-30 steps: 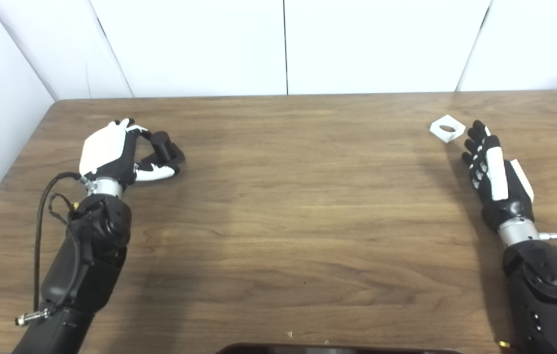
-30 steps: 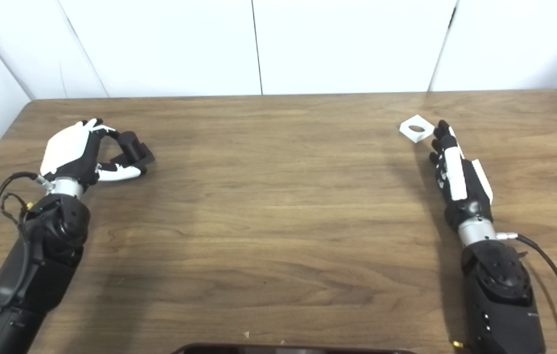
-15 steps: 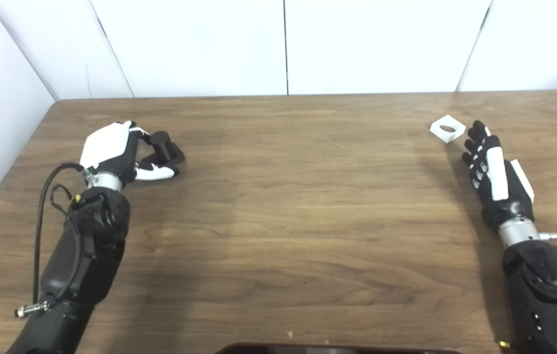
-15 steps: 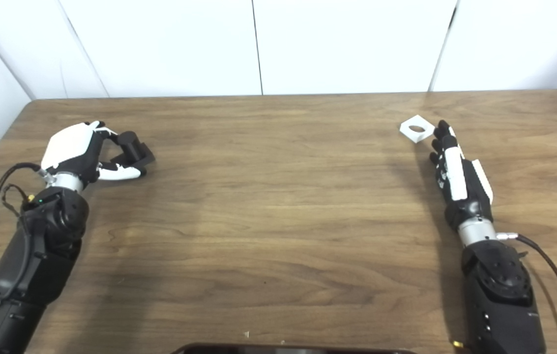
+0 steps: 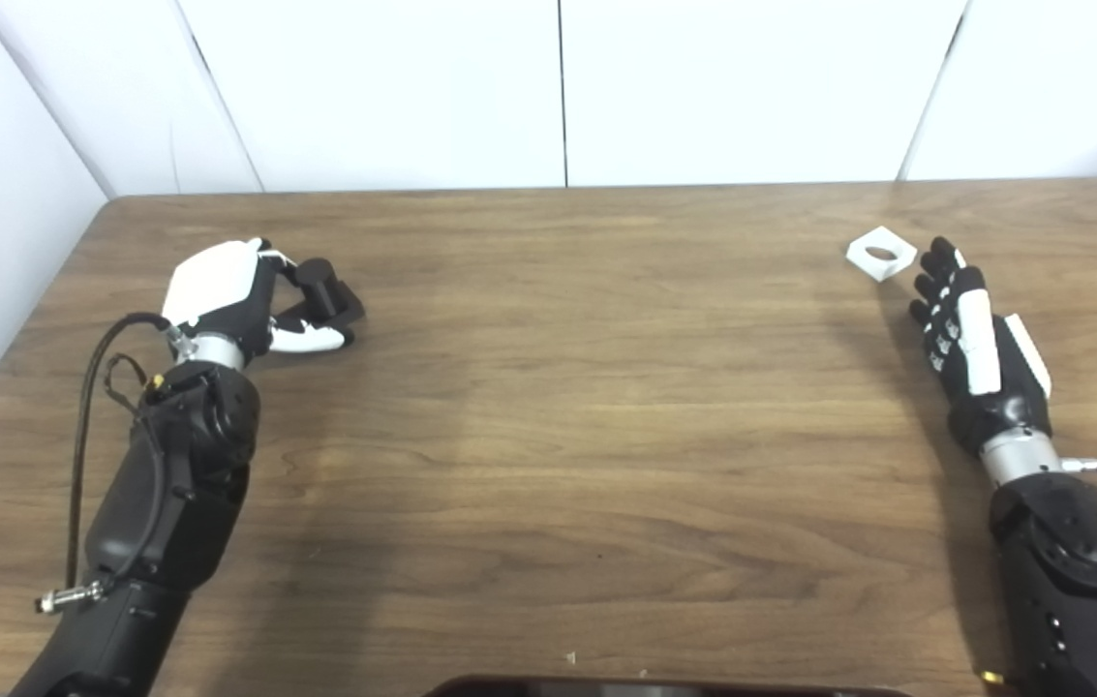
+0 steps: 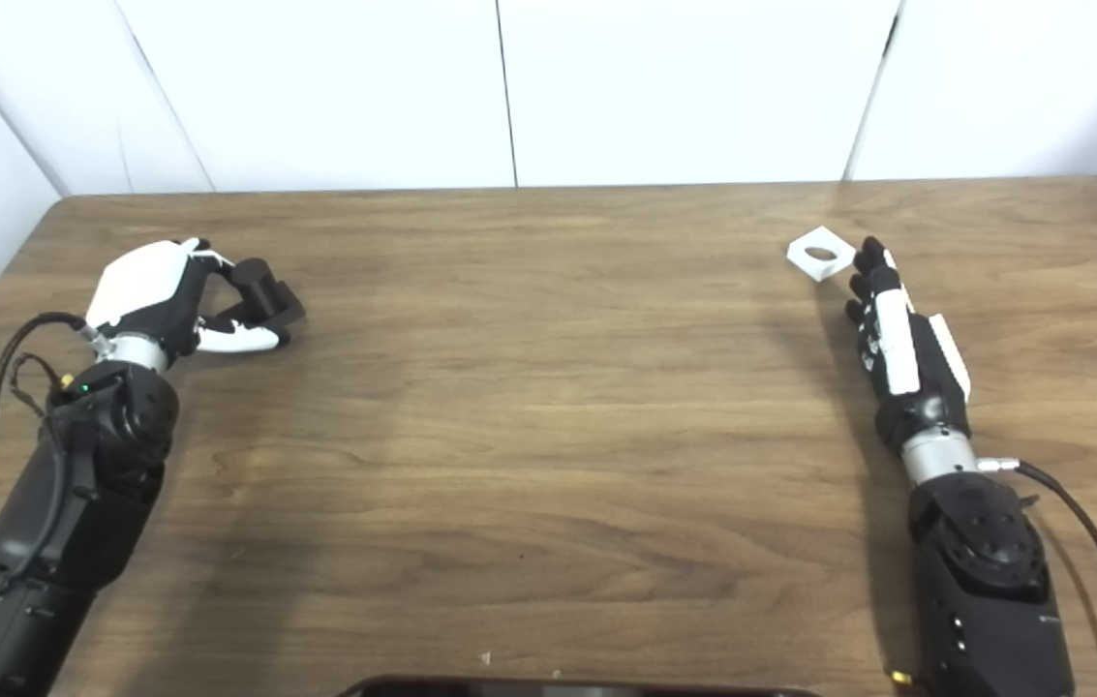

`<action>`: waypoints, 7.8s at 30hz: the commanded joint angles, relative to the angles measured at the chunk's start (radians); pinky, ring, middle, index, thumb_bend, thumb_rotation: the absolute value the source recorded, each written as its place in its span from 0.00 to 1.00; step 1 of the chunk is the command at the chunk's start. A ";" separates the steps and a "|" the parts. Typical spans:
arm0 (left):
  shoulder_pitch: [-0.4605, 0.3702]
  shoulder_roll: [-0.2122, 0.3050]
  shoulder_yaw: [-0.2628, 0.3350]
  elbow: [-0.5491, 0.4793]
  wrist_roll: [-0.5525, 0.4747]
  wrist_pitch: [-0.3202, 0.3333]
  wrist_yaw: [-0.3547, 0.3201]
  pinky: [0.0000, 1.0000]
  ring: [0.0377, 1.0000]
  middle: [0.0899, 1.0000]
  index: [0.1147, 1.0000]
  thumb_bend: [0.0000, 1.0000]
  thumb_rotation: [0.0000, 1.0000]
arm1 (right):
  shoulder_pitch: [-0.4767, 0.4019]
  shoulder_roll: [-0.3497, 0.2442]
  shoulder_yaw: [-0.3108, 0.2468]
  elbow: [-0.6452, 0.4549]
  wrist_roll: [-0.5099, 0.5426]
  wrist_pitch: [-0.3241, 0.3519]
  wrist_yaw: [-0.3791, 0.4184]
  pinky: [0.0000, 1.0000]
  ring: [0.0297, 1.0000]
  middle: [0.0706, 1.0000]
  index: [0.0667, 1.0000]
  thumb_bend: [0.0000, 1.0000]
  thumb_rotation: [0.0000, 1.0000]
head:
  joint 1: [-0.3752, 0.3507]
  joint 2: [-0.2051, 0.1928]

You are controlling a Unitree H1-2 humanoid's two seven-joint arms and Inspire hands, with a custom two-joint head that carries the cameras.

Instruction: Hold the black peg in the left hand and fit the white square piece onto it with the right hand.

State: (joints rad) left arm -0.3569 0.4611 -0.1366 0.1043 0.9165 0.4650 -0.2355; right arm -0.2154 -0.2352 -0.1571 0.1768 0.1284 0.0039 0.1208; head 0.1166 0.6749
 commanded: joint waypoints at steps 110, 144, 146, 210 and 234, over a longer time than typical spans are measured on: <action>0.107 -0.115 -0.089 -0.258 -0.028 -0.013 0.067 1.00 1.00 0.87 0.42 0.52 0.06 | 0.021 -0.011 0.007 0.006 0.001 -0.006 0.006 1.00 1.00 1.00 1.00 0.65 1.00 | -0.021 0.004; 0.248 -0.271 -0.319 -0.426 0.107 -0.128 0.032 1.00 1.00 0.88 0.42 0.52 0.07 | 0.046 0.014 0.014 -0.037 0.004 0.042 -0.003 1.00 1.00 1.00 1.00 0.65 1.00 | -0.068 0.013; 0.253 -0.284 -0.326 -0.433 0.113 -0.128 0.027 1.00 1.00 0.88 0.42 0.52 0.07 | 0.048 0.016 0.014 -0.042 0.004 0.046 -0.005 1.00 1.00 1.00 1.00 0.65 1.00 | -0.071 0.011; 0.374 -0.374 -0.344 -0.433 0.188 -0.184 -0.009 1.00 1.00 0.87 0.42 0.52 0.07 | -0.165 -0.144 0.105 -0.114 -0.271 0.121 -0.021 1.00 1.00 1.00 1.00 0.74 0.71 | -0.111 0.006; 0.383 -0.374 -0.317 -0.413 0.183 -0.214 0.015 1.00 1.00 0.87 0.42 0.52 0.07 | -0.373 -0.324 0.258 0.052 -0.521 0.106 0.033 0.99 1.00 1.00 0.81 0.83 0.43 | -0.141 -0.031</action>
State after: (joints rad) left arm 0.0168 0.0769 -0.4569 -0.3394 1.0891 0.2454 -0.2045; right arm -0.5197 -0.5250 0.1005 0.2508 -0.3722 0.1201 0.1518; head -0.0245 0.6443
